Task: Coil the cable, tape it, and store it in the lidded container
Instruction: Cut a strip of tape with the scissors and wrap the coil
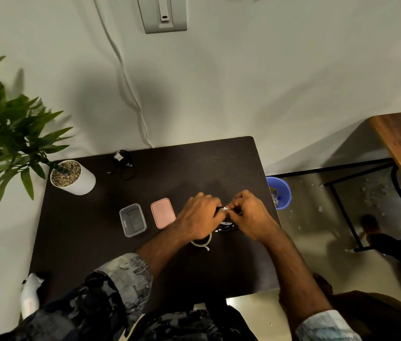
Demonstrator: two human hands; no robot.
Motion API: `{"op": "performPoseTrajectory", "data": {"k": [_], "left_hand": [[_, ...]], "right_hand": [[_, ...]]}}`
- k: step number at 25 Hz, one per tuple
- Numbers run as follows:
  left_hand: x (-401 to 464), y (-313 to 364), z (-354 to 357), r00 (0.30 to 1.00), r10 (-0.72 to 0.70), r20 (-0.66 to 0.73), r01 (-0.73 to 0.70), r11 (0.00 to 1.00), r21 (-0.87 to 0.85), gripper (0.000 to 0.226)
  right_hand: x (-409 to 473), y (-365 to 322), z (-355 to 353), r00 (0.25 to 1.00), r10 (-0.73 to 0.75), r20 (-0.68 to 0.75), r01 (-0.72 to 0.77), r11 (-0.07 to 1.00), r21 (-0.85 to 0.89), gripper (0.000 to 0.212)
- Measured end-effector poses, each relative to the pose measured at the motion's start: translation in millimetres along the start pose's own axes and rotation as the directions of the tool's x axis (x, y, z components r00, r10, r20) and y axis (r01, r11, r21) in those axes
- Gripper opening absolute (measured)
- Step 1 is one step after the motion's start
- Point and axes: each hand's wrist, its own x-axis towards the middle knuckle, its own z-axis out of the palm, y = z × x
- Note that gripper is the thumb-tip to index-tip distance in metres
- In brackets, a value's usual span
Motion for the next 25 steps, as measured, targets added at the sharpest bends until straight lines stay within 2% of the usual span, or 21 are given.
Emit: {"op": "performPoseTrajectory", "data": {"k": [4, 8, 12, 15, 17, 19, 23, 25], "left_hand": [[1.4, -0.3, 3.0, 0.998, 0.031, -0.056, -0.029, 0.999, 0.033, 0.03], [2.4, -0.2, 3.1, 0.995, -0.014, -0.103, 0.006, 0.997, -0.081, 0.023], [5.6, -7.0, 1.5, 0.982, -0.186, 0.04, 0.189, 0.93, -0.314, 0.023], [6.4, -9.1, -0.4, 0.969, -0.233, 0.079, 0.244, 0.864, -0.441, 0.023], [5.9, -10.7, -1.3, 0.97, -0.23, 0.084, 0.242, 0.853, -0.463, 0.024], [5.0, -12.4, -0.8, 0.966, -0.235, 0.107, 0.257, 0.841, -0.477, 0.025], [1.6, -15.1, 1.3, 0.965, -0.233, 0.124, 0.264, 0.845, -0.465, 0.029], [-1.6, -16.8, 2.2, 0.963, -0.226, 0.146, 0.268, 0.85, -0.454, 0.033]], "right_hand": [[2.5, -2.6, 3.2, 0.997, 0.007, 0.074, -0.002, 0.998, -0.068, 0.007], [6.2, -1.2, 9.8, 0.998, 0.013, 0.069, -0.004, 0.992, -0.128, 0.015], [5.5, 0.5, 11.4, 0.998, 0.035, -0.049, -0.036, 0.999, -0.026, 0.011], [3.2, -6.6, 10.0, 0.992, 0.061, -0.113, -0.057, 0.998, 0.037, 0.025], [2.1, -10.2, 8.5, 0.992, 0.072, -0.103, -0.064, 0.995, 0.08, 0.025], [2.2, -9.9, 8.6, 0.995, 0.051, -0.083, -0.044, 0.996, 0.08, 0.016], [5.9, -12.3, 8.1, 1.0, 0.016, 0.008, -0.016, 1.0, -0.009, 0.01], [8.9, -16.0, 10.0, 0.998, -0.016, 0.056, 0.022, 0.993, -0.116, 0.008]]}}
